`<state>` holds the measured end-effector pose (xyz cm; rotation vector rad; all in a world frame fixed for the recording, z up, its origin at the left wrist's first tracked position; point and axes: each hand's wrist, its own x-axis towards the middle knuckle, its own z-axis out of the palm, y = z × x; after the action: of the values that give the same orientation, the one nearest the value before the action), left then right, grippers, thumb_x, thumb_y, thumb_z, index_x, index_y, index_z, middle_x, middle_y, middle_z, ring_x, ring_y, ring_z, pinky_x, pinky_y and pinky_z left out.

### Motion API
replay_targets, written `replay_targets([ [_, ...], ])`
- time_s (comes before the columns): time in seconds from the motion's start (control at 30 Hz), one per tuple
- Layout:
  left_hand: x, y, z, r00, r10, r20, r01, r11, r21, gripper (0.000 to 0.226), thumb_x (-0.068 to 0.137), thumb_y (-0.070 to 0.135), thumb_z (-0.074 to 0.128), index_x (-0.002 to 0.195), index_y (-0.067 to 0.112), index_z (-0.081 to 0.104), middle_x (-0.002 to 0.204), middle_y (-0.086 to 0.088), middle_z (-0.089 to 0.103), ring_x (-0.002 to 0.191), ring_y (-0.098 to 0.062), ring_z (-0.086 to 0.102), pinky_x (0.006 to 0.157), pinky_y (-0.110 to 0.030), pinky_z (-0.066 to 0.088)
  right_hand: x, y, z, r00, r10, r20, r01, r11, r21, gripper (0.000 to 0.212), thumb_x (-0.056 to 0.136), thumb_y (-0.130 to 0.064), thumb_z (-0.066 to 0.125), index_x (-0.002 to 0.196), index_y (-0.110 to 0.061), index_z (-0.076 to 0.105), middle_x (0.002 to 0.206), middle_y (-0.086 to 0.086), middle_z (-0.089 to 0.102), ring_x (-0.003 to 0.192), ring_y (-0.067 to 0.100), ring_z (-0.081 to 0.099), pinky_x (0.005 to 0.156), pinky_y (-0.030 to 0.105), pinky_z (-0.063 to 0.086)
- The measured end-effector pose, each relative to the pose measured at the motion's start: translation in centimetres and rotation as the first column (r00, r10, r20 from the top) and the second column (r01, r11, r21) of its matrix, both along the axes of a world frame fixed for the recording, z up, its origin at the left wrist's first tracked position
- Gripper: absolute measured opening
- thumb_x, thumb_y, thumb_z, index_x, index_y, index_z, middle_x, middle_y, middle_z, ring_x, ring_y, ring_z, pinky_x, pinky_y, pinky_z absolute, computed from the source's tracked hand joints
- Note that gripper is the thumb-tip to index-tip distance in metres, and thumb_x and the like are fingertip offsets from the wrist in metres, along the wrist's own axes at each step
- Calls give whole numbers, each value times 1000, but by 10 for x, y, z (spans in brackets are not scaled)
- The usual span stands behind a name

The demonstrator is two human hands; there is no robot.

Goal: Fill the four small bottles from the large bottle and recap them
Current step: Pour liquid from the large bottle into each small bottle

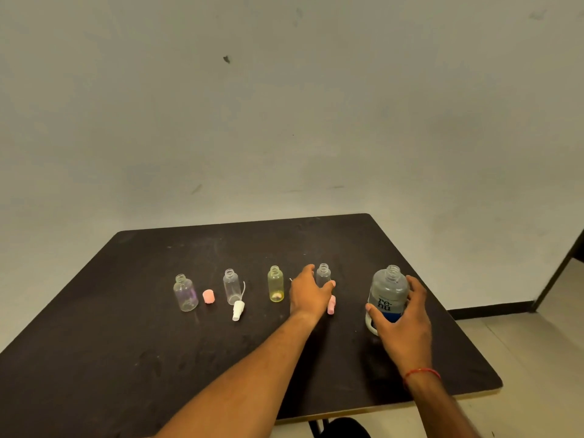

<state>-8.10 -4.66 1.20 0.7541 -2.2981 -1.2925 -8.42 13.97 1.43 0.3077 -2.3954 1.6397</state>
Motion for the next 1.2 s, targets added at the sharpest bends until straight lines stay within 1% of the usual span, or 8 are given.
replay_targets([
  [0.13, -1, -2, 3, 1000, -17, 13, 18, 999, -43, 18, 93, 23, 71, 108, 18, 64, 97, 0, 71, 94, -13, 66, 85, -24, 49, -4, 1, 2, 1000, 14, -21, -13, 998, 54, 89, 70, -20, 85, 140, -31, 31, 143, 0, 46, 133, 27, 45, 104, 44, 43],
  [0.2, -1, -3, 4, 1000, -17, 16, 18, 998, -67, 15, 92, 25, 71, 103, 17, 65, 89, 6, 65, 92, -13, 66, 85, -27, 51, -6, 1, 3, 999, 19, -38, -16, 997, 76, 87, 69, -22, 86, 138, -30, 34, 141, 0, 48, 131, 27, 47, 102, 43, 45],
  [0.37, 3, -3, 15, 995, -53, -88, 41, 990, -138, 18, 92, 32, 73, 103, 19, 68, 90, 10, 65, 85, -8, 64, 77, -23, 50, -9, 2, 9, 995, 54, -89, -35, 980, 196, 86, 68, -30, 86, 137, -35, 35, 137, -3, 51, 126, 26, 52, 97, 43, 49],
  [0.63, 26, -7, 27, 959, -199, -202, 161, 968, -190, 29, 87, 34, 76, 115, 32, 71, 86, 13, 69, 85, -6, 65, 80, -28, 56, -24, -4, 45, 963, 197, -184, -92, 880, 465, 86, 69, -43, 83, 138, -42, 32, 129, -7, 56, 114, 17, 57, 88, 41, 57],
  [0.8, 40, -10, 32, 942, -251, -223, 215, 961, -172, 30, 86, 31, 76, 117, 30, 73, 90, 11, 71, 87, -8, 66, 81, -29, 56, -29, -7, 66, 933, 286, -218, -90, 772, 630, 85, 71, -39, 82, 141, -38, 33, 127, -4, 57, 112, 19, 57, 85, 35, 56],
  [0.97, 50, -13, 39, 933, -288, -216, 250, 950, -189, 24, 86, 31, 75, 110, 32, 74, 90, 11, 70, 85, -8, 63, 75, -20, 51, -23, -10, 80, 917, 325, -233, -51, 672, 739, 85, 75, -42, 78, 145, -37, 31, 125, -4, 55, 111, 15, 54, 81, 27, 51],
  [1.13, 57, -14, 45, 931, -298, -210, 257, 945, -200, 24, 85, 33, 74, 109, 33, 73, 90, 10, 70, 86, -10, 63, 78, -25, 53, -17, -12, 90, 907, 336, -253, 7, 588, 809, 83, 76, -46, 74, 145, -42, 28, 127, -8, 54, 110, 14, 53, 73, 21, 44],
  [1.2, 61, -15, 46, 927, -305, -220, 262, 943, -203, 23, 85, 33, 74, 108, 33, 73, 89, 10, 70, 85, -10, 63, 78, -27, 54, -16, -11, 92, 904, 340, -258, 19, 572, 820, 83, 77, -47, 73, 145, -42, 27, 128, -9, 54, 111, 14, 52, 74, 24, 47],
])
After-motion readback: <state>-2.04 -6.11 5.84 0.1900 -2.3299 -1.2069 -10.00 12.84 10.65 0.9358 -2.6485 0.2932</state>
